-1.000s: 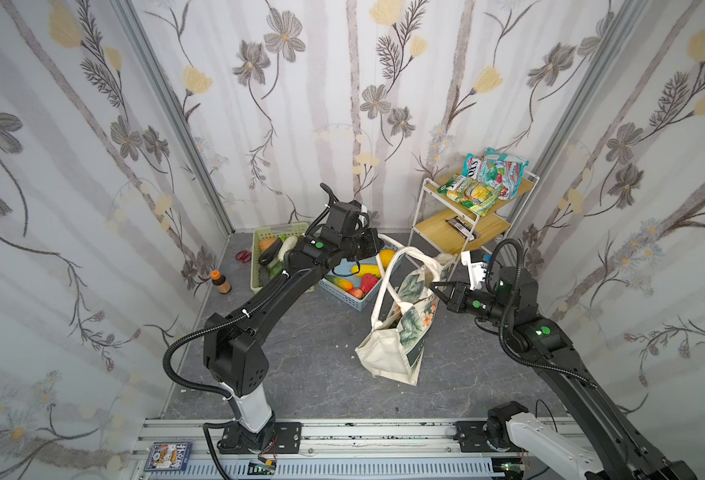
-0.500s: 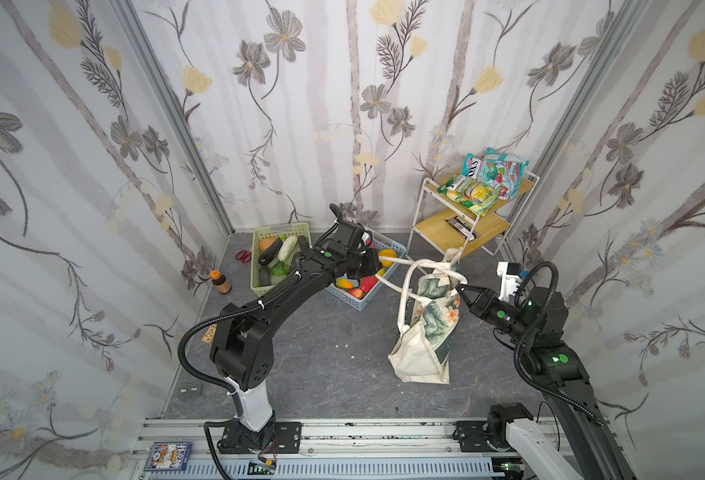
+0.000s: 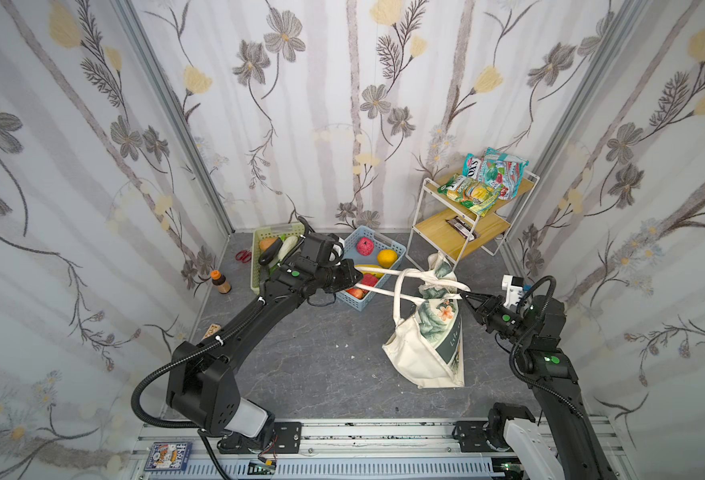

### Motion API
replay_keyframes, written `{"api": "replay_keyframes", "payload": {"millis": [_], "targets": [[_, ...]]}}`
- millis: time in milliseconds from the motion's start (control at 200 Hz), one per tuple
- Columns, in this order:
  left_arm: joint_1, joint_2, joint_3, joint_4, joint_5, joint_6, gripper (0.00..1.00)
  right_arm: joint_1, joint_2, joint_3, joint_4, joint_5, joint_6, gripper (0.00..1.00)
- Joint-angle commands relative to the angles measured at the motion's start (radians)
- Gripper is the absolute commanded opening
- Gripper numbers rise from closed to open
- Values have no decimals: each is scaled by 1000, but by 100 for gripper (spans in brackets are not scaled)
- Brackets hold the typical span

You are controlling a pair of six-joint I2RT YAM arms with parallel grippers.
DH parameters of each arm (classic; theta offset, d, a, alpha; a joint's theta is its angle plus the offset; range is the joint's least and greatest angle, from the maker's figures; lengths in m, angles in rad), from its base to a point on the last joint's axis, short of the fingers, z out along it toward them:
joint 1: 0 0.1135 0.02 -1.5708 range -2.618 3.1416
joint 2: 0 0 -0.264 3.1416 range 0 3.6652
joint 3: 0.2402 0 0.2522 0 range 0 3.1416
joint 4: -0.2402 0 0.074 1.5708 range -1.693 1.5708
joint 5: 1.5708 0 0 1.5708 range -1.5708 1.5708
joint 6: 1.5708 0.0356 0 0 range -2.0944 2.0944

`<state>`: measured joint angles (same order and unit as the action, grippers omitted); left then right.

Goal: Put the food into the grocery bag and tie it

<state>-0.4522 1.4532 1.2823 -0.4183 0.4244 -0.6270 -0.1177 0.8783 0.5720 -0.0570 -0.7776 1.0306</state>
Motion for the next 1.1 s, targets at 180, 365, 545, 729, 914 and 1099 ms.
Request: {"api": "replay_keyframes", "payload": {"millis": [180,365,545,729,914,1099], "targets": [[154,-92,13,-203,-458,88,0,-43,78,-36,98,621,35,0],[140,-74,-11,-145,-422,68,0,-37,116,-76,93,644,-2,0],[110,-75,-30,22,-123,-6,0,24,114,-39,94,630,-134,5],[10,-63,140,53,123,-63,0,209,159,131,104,382,-372,33],[-52,-40,163,57,163,-72,0,531,194,278,29,535,-357,57],[-112,-9,263,71,180,-84,0,592,195,262,-29,623,-266,75]]}}
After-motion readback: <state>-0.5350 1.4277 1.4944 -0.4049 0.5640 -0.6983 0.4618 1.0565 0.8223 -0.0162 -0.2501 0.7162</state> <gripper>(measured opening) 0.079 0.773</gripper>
